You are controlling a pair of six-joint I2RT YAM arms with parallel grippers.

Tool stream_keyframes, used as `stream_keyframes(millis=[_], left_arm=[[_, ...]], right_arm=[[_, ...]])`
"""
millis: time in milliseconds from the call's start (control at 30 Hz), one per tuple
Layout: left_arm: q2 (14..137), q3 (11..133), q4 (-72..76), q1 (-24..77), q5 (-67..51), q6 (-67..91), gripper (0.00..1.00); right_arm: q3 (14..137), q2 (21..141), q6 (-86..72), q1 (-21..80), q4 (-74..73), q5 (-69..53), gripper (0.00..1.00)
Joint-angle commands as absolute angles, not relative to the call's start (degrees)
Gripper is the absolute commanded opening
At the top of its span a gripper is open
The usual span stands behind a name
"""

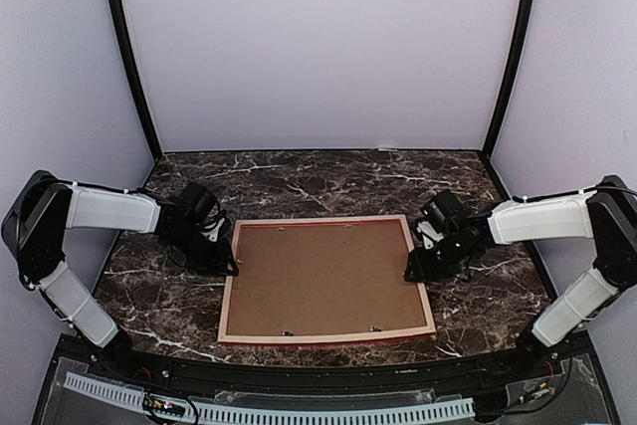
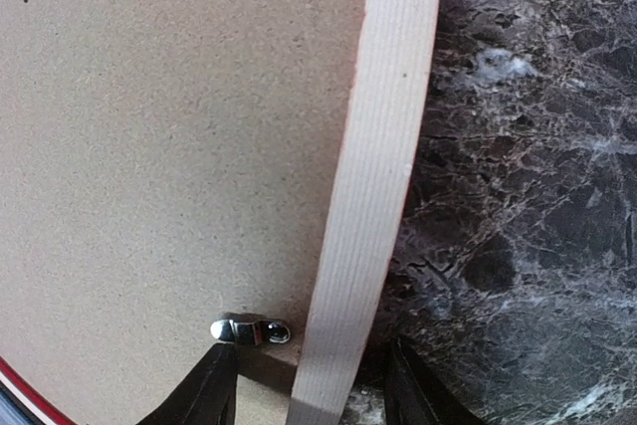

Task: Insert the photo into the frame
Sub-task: Press the fastener onto the backboard.

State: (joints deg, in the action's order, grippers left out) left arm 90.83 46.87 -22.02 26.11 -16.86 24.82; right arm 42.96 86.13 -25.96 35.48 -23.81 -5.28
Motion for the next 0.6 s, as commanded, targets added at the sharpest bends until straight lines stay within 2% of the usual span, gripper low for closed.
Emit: stream_keyframes(millis=[0,567], left_arm=[[90.5,46.1,-21.8,26.3,-16.9,25.1,0.32],[90.5,46.2,-22.2,26.4,-17.2,24.7,0.31]], right_arm=[[44.3,87.4,-25.5,36.3,-23.8,-3.5,0.51],[46.1,90.0,-29.4,36.4,-20.2,-1.6,0.41]])
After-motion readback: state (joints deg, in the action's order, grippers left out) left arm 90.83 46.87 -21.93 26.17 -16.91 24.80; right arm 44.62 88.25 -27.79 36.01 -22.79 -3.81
